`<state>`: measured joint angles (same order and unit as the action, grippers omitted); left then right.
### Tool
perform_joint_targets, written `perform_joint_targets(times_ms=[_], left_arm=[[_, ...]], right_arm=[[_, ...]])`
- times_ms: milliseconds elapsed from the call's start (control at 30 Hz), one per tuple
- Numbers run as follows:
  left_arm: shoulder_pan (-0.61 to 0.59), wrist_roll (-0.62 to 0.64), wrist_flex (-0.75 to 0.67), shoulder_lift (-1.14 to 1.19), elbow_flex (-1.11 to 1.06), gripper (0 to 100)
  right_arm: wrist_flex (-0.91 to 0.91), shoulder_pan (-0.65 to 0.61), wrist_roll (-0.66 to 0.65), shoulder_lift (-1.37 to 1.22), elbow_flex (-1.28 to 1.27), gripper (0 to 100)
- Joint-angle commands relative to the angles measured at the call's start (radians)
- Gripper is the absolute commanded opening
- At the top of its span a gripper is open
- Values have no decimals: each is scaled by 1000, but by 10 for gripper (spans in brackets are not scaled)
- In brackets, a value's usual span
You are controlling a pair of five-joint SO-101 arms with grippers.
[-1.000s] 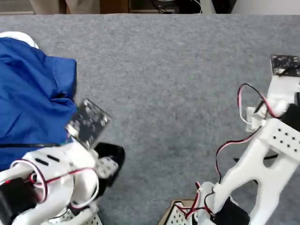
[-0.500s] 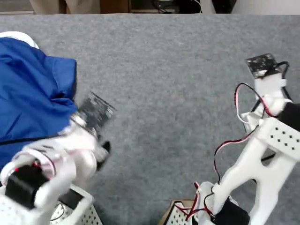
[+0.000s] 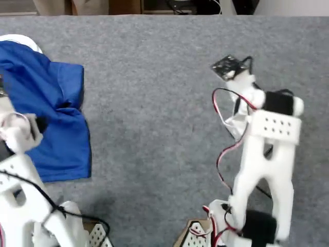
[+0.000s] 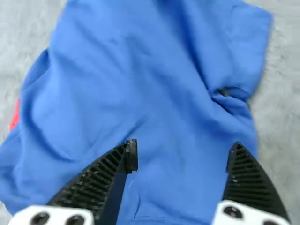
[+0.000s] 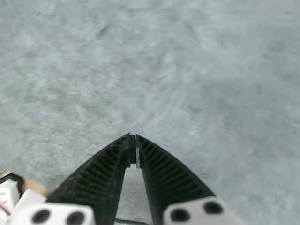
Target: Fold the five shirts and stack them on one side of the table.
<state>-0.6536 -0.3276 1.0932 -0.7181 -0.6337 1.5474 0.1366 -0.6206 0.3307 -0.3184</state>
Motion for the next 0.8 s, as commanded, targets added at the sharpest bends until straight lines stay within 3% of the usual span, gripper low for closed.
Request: perform_joint_targets(times_ms=[0, 267, 500, 667, 767], left_arm=[[-31, 91, 35, 211, 218, 308], [-31, 342, 264, 680, 740, 307], [-35, 322, 368, 993, 1105, 306], [-34, 322, 367, 1184, 1209, 302], [-28, 321, 361, 1273, 1254, 232]], right_arm=[[31, -47, 40, -107, 97, 9], [229, -200, 120, -453, 567, 9], [239, -265, 167, -667, 783, 9], [236, -275, 167, -754, 816, 9], [236, -271, 167, -780, 826, 9]])
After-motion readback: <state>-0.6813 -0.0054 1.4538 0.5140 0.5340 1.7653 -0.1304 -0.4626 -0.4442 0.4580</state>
